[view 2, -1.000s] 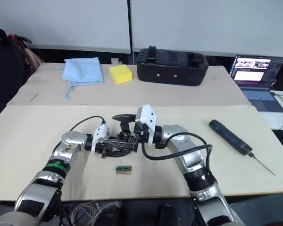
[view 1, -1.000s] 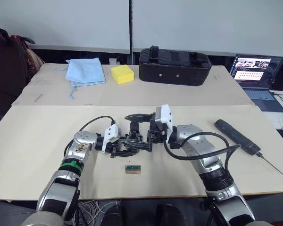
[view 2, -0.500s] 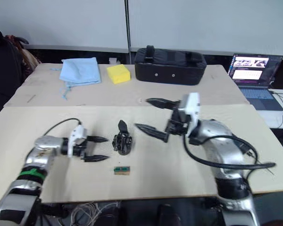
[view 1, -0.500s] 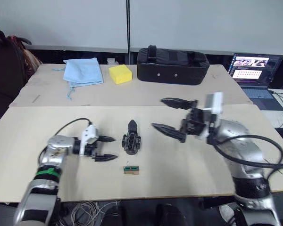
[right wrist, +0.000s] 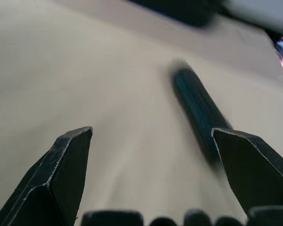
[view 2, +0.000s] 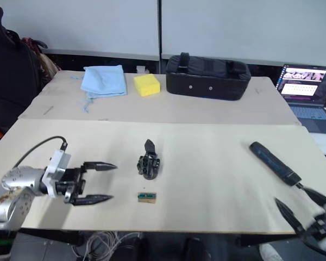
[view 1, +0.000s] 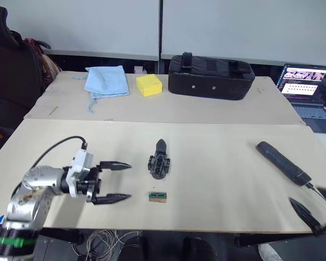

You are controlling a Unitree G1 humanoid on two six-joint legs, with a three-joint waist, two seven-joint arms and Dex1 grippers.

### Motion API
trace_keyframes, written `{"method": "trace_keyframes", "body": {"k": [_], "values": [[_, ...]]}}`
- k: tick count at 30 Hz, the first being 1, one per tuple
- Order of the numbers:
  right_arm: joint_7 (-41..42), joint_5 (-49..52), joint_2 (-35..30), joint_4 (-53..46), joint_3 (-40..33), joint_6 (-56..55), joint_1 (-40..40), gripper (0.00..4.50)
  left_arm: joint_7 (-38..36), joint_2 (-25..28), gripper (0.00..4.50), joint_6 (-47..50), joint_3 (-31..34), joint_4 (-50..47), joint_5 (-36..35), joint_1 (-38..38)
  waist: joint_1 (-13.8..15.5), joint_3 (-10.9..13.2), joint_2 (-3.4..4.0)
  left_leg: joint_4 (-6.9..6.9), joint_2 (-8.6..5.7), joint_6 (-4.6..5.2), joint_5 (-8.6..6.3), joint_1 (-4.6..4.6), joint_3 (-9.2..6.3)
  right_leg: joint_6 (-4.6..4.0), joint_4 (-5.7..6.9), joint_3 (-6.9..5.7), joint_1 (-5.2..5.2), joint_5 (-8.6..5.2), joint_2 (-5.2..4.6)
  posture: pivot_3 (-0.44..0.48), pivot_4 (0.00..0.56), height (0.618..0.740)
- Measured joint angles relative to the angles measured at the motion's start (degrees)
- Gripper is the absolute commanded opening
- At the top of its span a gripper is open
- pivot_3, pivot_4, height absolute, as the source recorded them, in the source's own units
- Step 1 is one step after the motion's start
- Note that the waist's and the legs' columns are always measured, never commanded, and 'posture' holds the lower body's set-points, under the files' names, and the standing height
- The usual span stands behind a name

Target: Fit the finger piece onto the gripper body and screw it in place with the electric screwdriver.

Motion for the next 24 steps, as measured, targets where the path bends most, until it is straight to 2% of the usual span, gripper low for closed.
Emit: {"method": "trace_keyframes", "body": {"k": [4,7,9,13,15,18,22,24], "values": [[-4.06,2.54,0.62,-0.65,-2.30,0.83,0.21,4.50,4.74,0.00,4.49,4.70,1.64,-5.93,-5.76,-0.89,-1.37,0.06,0.38,0.00,-0.05,-0.01,-0.01,0.16,-0.19,0.00,-0.08,0.06,0.04,0.00,0.11,0.000,0.150,0.740],[-5.92,4.56,-3.51,-0.10,-2.30,5.47,-1.97,4.50,8.17,-0.37,4.49,7.40,1.99,-6.31,-8.84,-4.12,-1.86,0.21,0.63,0.00,-0.18,-0.01,-0.01,0.33,-0.21,0.00,-0.15,0.14,0.12,0.00,0.11,0.000,0.150,0.740],[-5.98,5.40,-9.63,1.91,-2.25,9.71,-4.54,4.50,10.49,-0.84,4.49,9.11,2.13,-6.31,-10.93,-7.07,-2.13,0.23,0.63,0.00,-0.34,0.00,0.00,0.43,-0.21,0.00,-0.16,0.25,0.19,0.00,0.09,0.000,0.150,0.740],[-1.12,5.63,-27.25,10.34,1.59,21.66,-10.72,4.50,14.74,-1.65,4.49,12.93,2.97,-6.34,-15.59,-12.27,-2.60,0.34,0.44,-0.03,-0.66,0.02,0.01,0.77,-0.36,0.00,-0.12,0.40,0.59,0.00,0.16,0.000,0.150,0.740],[1.66,4.29,-32.93,15.72,6.71,24.32,-16.49,4.50,14.74,-1.47,4.49,14.39,2.79,-6.28,-16.51,-13.30,-2.69,0.50,0.18,-0.04,-1.02,0.02,0.01,0.96,-0.80,-0.01,-0.13,0.43,0.91,0.00,0.35,0.000,0.150,0.740],[7.68,-1.34,-39.67,29.46,20.13,24.45,-32.54,4.50,14.62,-1.39,4.49,15.01,1.77,-5.12,-16.16,-15.88,-2.77,0.71,0.00,-0.05,-1.10,0.04,0.02,0.87,-1.34,-0.01,-0.16,0.43,0.90,0.00,0.42,0.000,0.150,0.740],[14.67,-10.34,-39.03,47.87,35.86,21.33,-53.00,4.50,14.07,-1.65,4.49,14.29,0.74,-3.09,-13.73,-17.33,-2.43,0.77,-0.09,-0.07,-1.16,0.49,0.29,0.79,-1.32,0.05,-0.20,0.41,0.92,-0.04,0.48,0.000,0.150,0.740],[16.11,-13.93,-37.28,54.86,40.25,20.24,-60.50,4.50,14.14,-2.12,4.49,13.85,0.32,-2.74,-13.36,-17.31,-2.30,0.80,-0.08,-0.09,-1.18,0.50,0.30,0.65,-1.30,0.07,-0.26,0.41,0.86,-0.05,0.49,0.000,0.150,0.740]]}}
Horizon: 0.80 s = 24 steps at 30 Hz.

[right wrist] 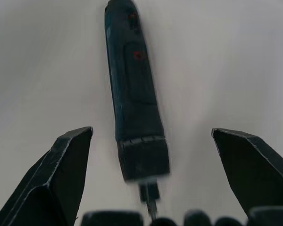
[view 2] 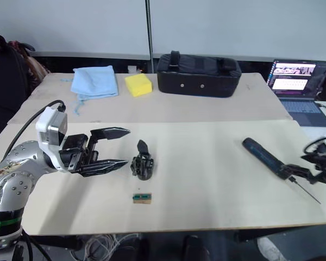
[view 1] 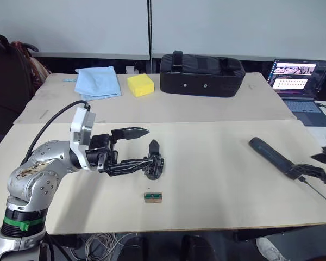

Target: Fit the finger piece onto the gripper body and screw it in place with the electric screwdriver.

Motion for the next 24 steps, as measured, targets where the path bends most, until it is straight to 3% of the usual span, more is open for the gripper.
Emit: {"method": "trace_keyframes", "body": {"k": [4,10,18,24], "values": [[1.70,-7.84,1.98,12.72,7.76,-2.46,-11.47,4.50,0.26,-0.28,4.49,-0.38,-0.73,-0.69,0.78,1.00,0.07,0.00,0.00,-0.01,-0.02,0.01,-0.03,-0.22,0.08,0.03,-0.19,-0.03,-0.05,-0.01,0.01,0.000,0.150,0.740],[4.62,-15.64,4.07,22.95,13.93,-8.27,-16.00,4.50,1.11,0.32,4.49,-0.34,-0.58,-1.05,1.00,1.49,0.34,0.00,0.00,-0.01,-0.04,0.02,-0.04,-0.23,0.10,0.06,-0.28,-0.04,0.01,-0.01,0.01,0.000,0.150,0.740],[4.26,-17.54,5.47,25.86,13.12,-13.67,-18.10,1.93,0.44,0.62,4.50,-0.38,-0.58,-1.07,1.06,1.49,-0.18,0.00,0.00,0.00,-0.03,-0.03,-0.01,0.05,0.13,0.03,-0.07,0.01,0.12,0.02,0.01,0.000,0.150,0.740],[12.48,-14.33,3.80,21.33,8.98,-21.34,-13.60,1.92,-2.97,1.76,4.50,-1.49,-0.70,-0.85,2.12,3.83,-0.23,0.10,0.19,0.00,-0.01,-0.03,-0.01,0.09,0.20,0.05,0.12,0.11,0.03,-0.01,0.04,0.000,0.150,0.740]]}}
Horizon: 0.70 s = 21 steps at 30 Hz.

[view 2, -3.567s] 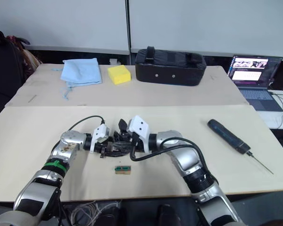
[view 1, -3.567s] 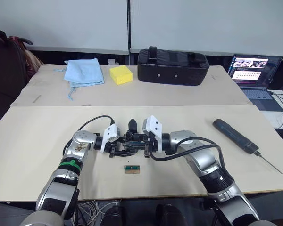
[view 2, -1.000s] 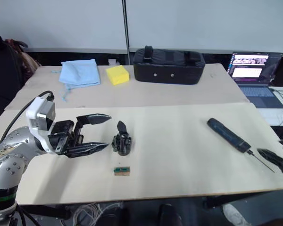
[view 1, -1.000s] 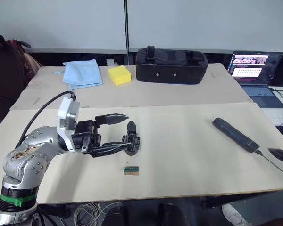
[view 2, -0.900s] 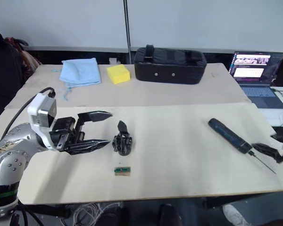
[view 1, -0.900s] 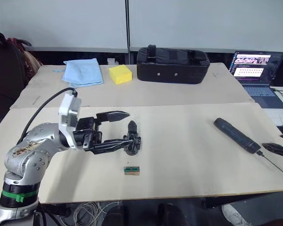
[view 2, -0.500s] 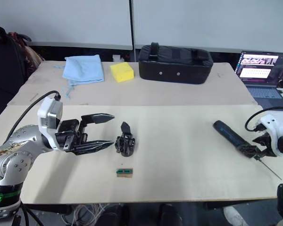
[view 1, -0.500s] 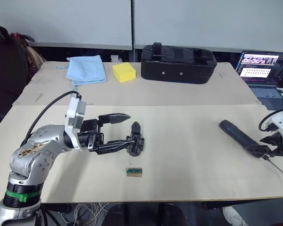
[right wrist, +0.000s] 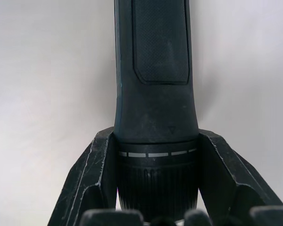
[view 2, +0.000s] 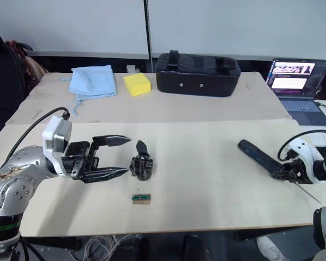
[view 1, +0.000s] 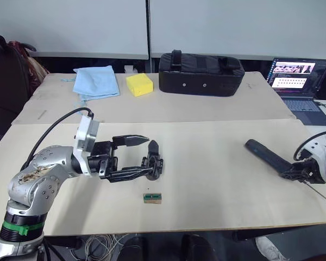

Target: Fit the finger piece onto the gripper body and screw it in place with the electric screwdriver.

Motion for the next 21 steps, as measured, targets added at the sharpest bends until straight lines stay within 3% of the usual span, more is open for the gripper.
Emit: {"method": "trace_keyframes", "body": {"k": [5,8,13,21], "values": [[6.73,8.22,-3.97,-26.28,-5.31,7.77,11.33,1.92,-5.81,3.58,4.50,-3.15,1.38,2.02,2.17,2.86,0.03,0.05,0.16,-0.01,0.12,-0.02,-0.01,0.13,0.02,-0.04,0.20,0.04,-0.02,-0.07,0.06,0.000,0.150,0.740],[3.13,12.93,-4.54,-53.44,-9.06,22.31,25.85,1.92,-12.60,6.69,4.50,-8.27,2.34,6.15,5.72,6.50,0.45,0.03,0.20,-0.01,0.20,-0.17,-0.10,0.11,-0.04,-0.21,0.29,-0.12,-0.10,-0.19,0.07,0.000,0.150,0.740],[-6.49,16.05,-0.92,-80.89,-7.45,39.90,35.49,1.92,-16.17,5.49,4.50,-17.93,2.27,14.28,11.57,5.55,1.50,0.04,0.24,0.01,0.13,-0.54,-0.30,-0.07,-0.16,-0.21,0.27,-0.11,-0.35,-0.17,-0.12,0.000,0.150,0.740],[-15.79,14.27,1.58,-87.03,-1.36,44.70,37.92,1.92,-16.60,4.66,4.50,-20.31,2.00,15.98,13.95,8.52,1.81,0.02,0.02,0.12,0.08,-0.08,-0.04,-0.77,-0.10,-0.19,0.21,-0.11,-0.89,-0.15,-0.13,0.000,0.150,0.740]]}}
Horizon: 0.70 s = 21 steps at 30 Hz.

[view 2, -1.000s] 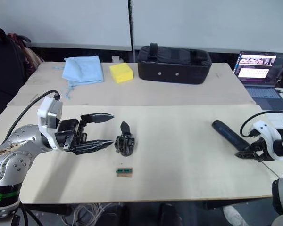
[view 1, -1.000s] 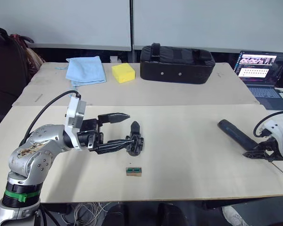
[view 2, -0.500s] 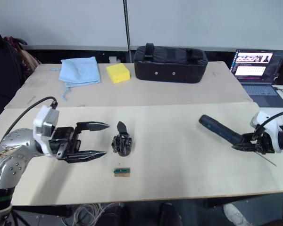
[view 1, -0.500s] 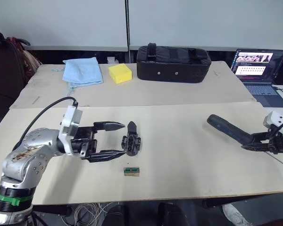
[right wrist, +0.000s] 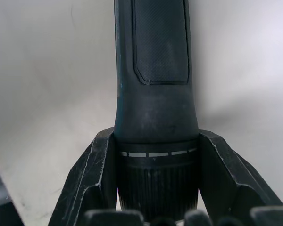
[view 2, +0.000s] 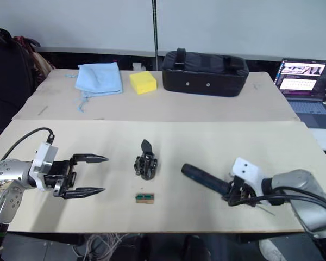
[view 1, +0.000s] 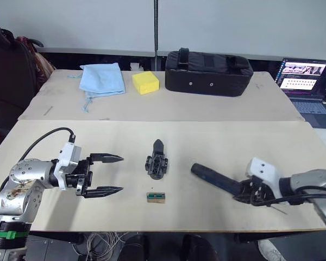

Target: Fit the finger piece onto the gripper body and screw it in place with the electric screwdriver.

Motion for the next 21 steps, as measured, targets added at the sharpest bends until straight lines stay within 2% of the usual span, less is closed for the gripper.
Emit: {"method": "trace_keyframes", "body": {"k": [3,5,8,10,13,17,21], "values": [[-0.23,0.22,-0.37,-0.03,0.53,-0.02,0.09,1.92,0.16,-0.01,4.50,-0.02,0.00,-0.06,0.51,0.49,0.04,-0.05,-0.13,0.02,0.07,0.00,0.00,0.00,0.04,-0.01,0.04,-0.16,0.04,0.00,0.10,0.000,0.150,0.740],[-0.26,0.44,-0.64,0.05,0.70,-0.05,0.06,2.96,0.69,-0.02,4.50,-0.05,0.05,-0.07,0.88,0.72,0.16,-0.05,-0.13,0.02,0.08,-0.01,0.01,0.00,0.02,-0.02,0.07,-0.17,0.03,0.00,0.10,0.000,0.150,0.740],[-0.15,0.48,-1.11,0.64,1.54,-0.44,-0.35,3.97,1.31,-0.02,4.50,-0.14,0.21,-0.29,1.30,1.05,0.18,-0.06,-0.14,0.14,0.09,-0.02,0.01,0.00,0.00,-0.02,0.07,-0.17,0.07,0.00,0.09,0.000,0.150,0.740],[0.19,0.54,-1.87,0.83,1.82,-0.50,-1.07,4.46,1.72,-0.02,4.50,-0.14,0.24,-1.36,1.29,1.72,0.08,-0.05,-0.15,0.19,0.09,-0.02,0.00,0.00,-0.03,-0.02,0.06,-0.13,0.06,0.01,0.04,0.000,0.150,0.740],[2.31,2.74,-4.64,-0.38,1.82,2.60,-3.11,4.46,1.88,-0.06,4.50,-0.06,0.27,-2.24,1.27,2.80,-0.14,-0.05,-0.15,0.20,0.09,-0.01,0.00,-0.01,-0.09,-0.02,0.06,-0.10,0.04,0.01,0.04,0.000,0.150,0.740],[2.57,4.77,-8.70,-5.28,3.58,11.70,-11.05,4.46,2.57,-0.71,4.50,-0.06,0.20,-3.24,1.29,2.97,-0.37,-0.05,-0.15,0.20,0.15,-0.02,0.00,0.00,-0.18,-0.06,0.13,-0.15,-0.02,0.04,0.08,0.000,0.150,0.740],[3.53,3.76,-14.38,-8.12,13.01,20.36,-21.34,4.46,2.54,-1.16,4.50,-0.23,-0.37,-3.71,1.56,3.30,-0.37,-0.04,-0.13,0.19,0.16,-0.08,-0.04,-0.01,-0.17,-0.06,0.12,-0.17,-0.08,0.03,0.05,0.000,0.150,0.740]]}}
